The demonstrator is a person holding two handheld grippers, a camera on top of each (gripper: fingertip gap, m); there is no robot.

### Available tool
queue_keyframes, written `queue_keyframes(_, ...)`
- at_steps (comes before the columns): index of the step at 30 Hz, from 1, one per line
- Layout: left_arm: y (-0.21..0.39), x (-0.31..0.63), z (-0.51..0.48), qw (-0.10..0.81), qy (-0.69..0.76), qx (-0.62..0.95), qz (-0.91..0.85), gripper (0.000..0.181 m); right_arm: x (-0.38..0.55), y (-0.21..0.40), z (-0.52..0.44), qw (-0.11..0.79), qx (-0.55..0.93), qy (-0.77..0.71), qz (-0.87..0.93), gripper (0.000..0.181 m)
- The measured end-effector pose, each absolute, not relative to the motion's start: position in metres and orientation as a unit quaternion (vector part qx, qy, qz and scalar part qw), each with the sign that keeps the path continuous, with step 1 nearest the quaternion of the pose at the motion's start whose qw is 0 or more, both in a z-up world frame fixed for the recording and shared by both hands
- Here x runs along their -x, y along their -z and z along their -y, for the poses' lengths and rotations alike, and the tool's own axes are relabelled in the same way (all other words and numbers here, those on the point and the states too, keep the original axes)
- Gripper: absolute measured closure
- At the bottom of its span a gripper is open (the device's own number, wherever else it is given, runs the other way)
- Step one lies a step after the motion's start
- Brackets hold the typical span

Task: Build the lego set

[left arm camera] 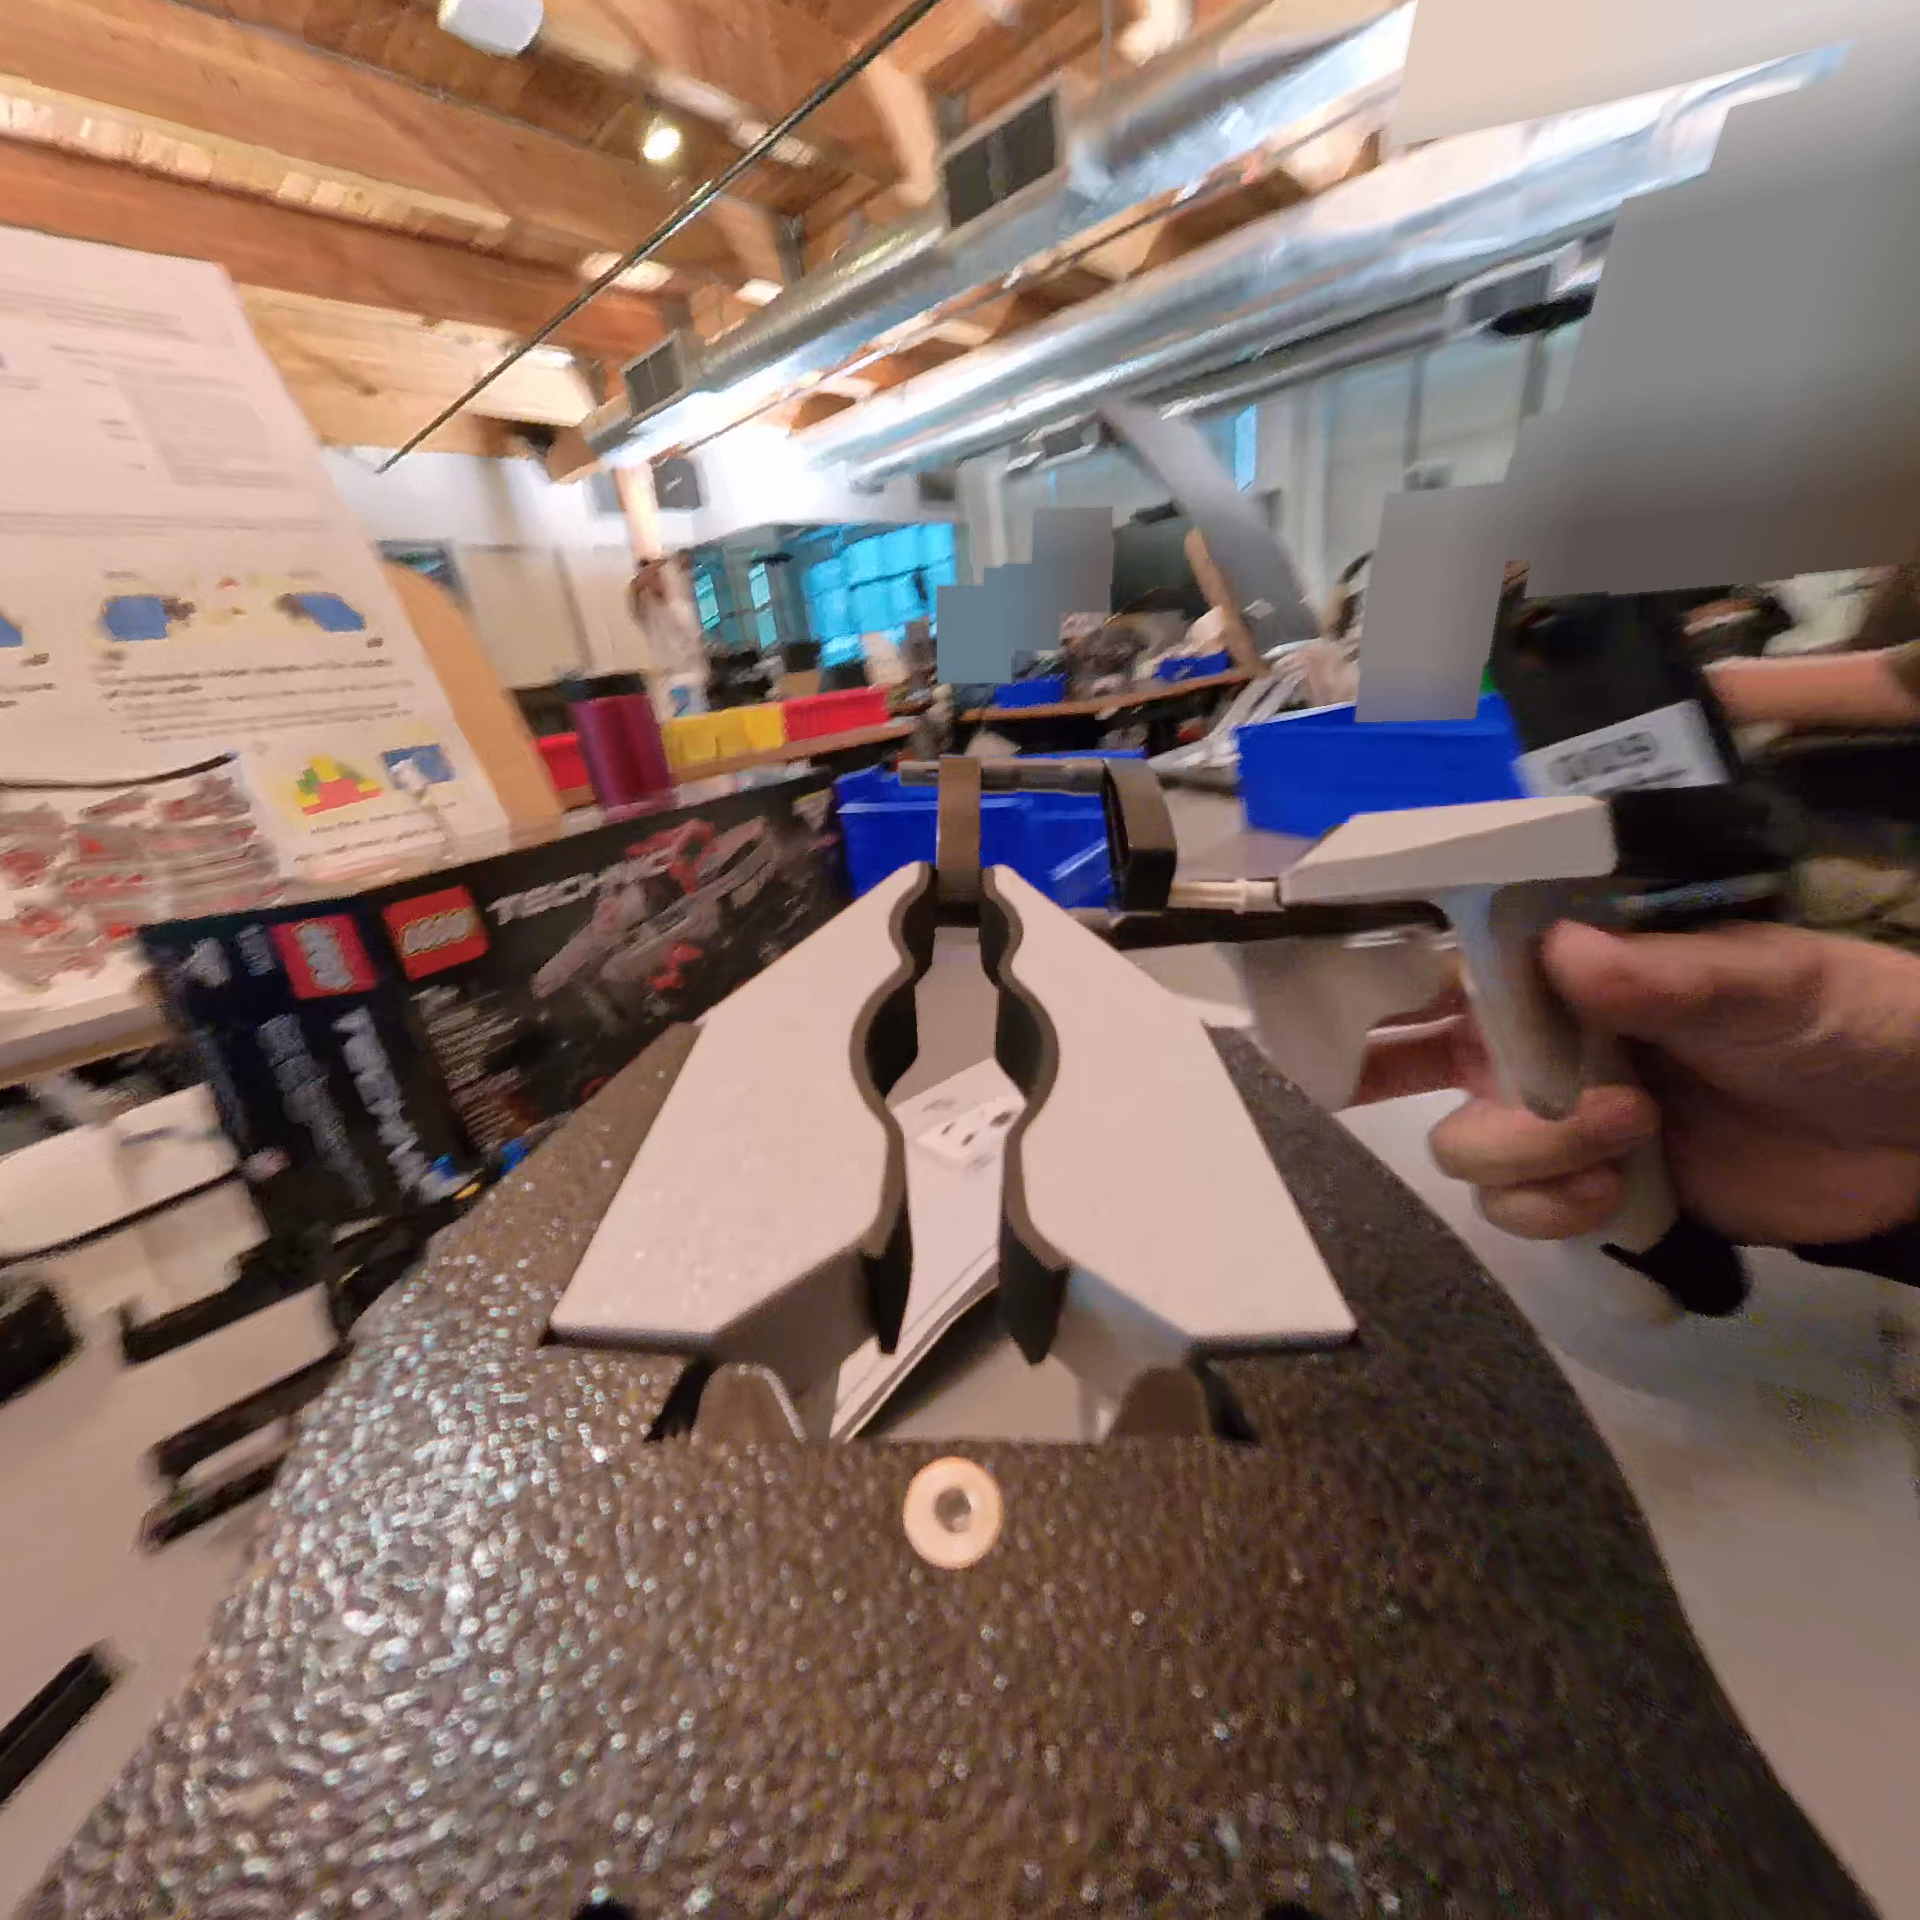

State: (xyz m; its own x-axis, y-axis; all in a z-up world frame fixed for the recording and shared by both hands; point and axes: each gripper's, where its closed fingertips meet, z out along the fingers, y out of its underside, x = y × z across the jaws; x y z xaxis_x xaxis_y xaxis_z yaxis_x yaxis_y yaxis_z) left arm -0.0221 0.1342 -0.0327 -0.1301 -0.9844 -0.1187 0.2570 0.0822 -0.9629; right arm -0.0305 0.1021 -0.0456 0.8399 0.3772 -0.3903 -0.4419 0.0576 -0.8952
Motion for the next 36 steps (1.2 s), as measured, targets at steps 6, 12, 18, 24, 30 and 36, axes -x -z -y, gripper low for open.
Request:
queue_keyframes(6,0.01,0.038,-0.113,0.408,0.753,0.314,-0.411,0.175,0.053,0.03,-0.091,0.726,0.605,-0.323,0.045,0.103)
queue_keyframes(12,-0.001,0.046,-0.112,0.255,0.875,0.294,-0.287,0.176,0.067,0.008,-0.095,0.745,0.592,-0.305,0.03,0.104)
queue_keyframes(18,-0.003,0.047,-0.108,0.203,0.904,0.279,-0.253,0.176,0.075,0.007,-0.097,0.741,0.609,-0.278,0.044,0.11)
queue_keyframes(24,0.002,0.041,-0.117,0.254,0.88,0.303,-0.263,0.176,0.06,0.006,-0.094,0.742,0.637,-0.207,0.036,0.116)
queue_keyframes(30,0.009,0.032,-0.123,0.413,0.774,0.341,-0.337,0.176,0.072,0.008,-0.107,0.741,0.658,-0.137,0.006,0.122)
queue_keyframes(36,0.001,0.038,-0.119,0.538,0.667,0.3,-0.418,0.176,0.07,0.002,-0.101,0.754,0.645,-0.126,0.018,0.147)
